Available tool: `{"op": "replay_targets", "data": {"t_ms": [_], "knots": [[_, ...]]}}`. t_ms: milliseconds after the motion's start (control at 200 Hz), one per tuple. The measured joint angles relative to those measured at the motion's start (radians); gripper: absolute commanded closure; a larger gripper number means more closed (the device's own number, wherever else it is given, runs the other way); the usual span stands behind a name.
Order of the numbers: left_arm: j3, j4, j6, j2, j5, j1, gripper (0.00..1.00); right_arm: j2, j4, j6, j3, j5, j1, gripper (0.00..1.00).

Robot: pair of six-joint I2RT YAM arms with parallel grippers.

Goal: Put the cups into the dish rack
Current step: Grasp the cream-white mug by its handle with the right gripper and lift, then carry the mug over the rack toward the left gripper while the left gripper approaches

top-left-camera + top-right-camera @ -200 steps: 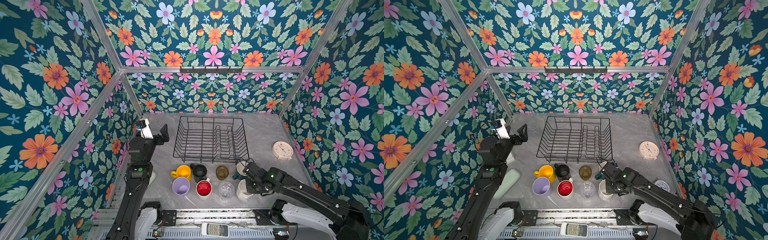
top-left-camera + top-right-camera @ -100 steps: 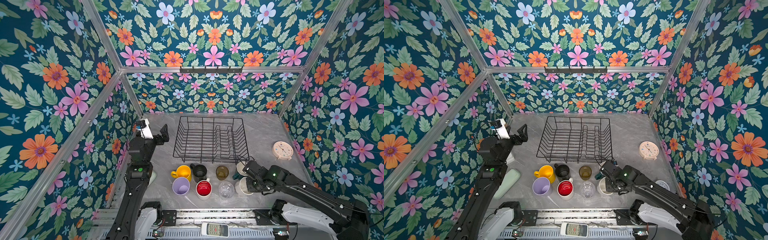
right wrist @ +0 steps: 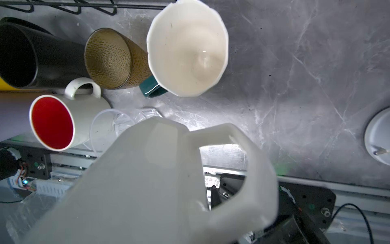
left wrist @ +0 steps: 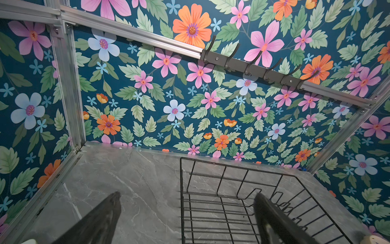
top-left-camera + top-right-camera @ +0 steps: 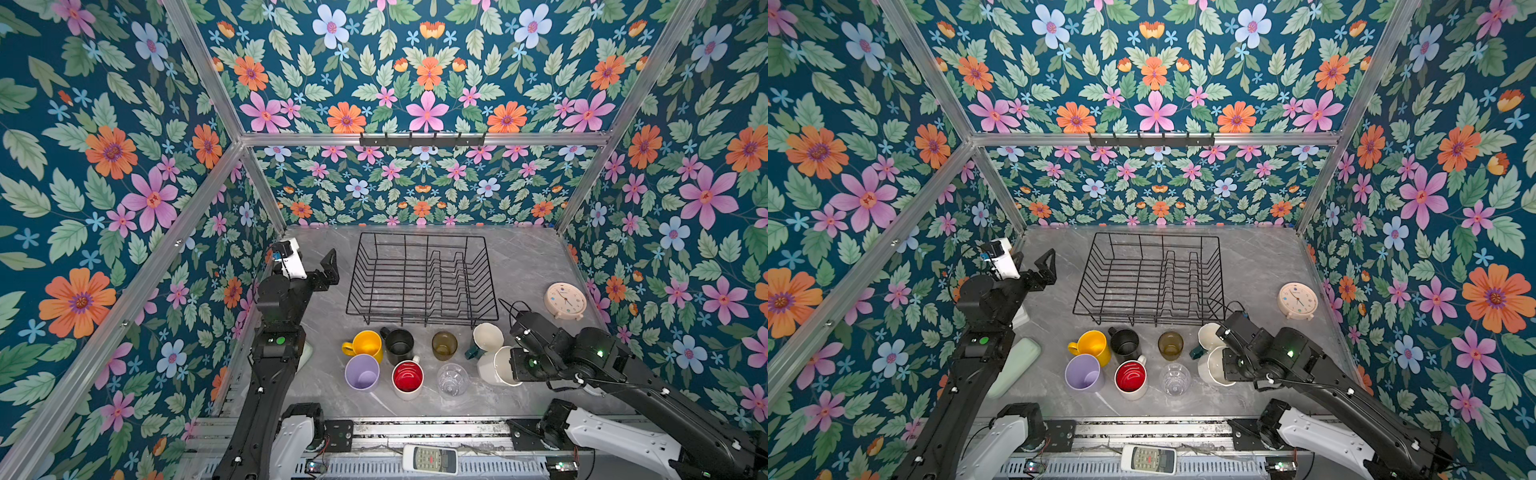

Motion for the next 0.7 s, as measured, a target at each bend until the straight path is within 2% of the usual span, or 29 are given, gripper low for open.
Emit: {"op": "replay_targets", "data": {"t_ms": [295, 700], "knots": [[-0.014, 0.046, -0.008, -0.010, 0.079, 0.000, 0.00, -0.008, 0.055, -0.024, 0.090, -0.074, 0.000, 1.00], [-0.046, 0.174, -0.082, -0.010, 0.289, 0.000, 0.01, 0.132, 0.295, -0.124, 0.167, -0.111, -0.018, 1.00]]}}
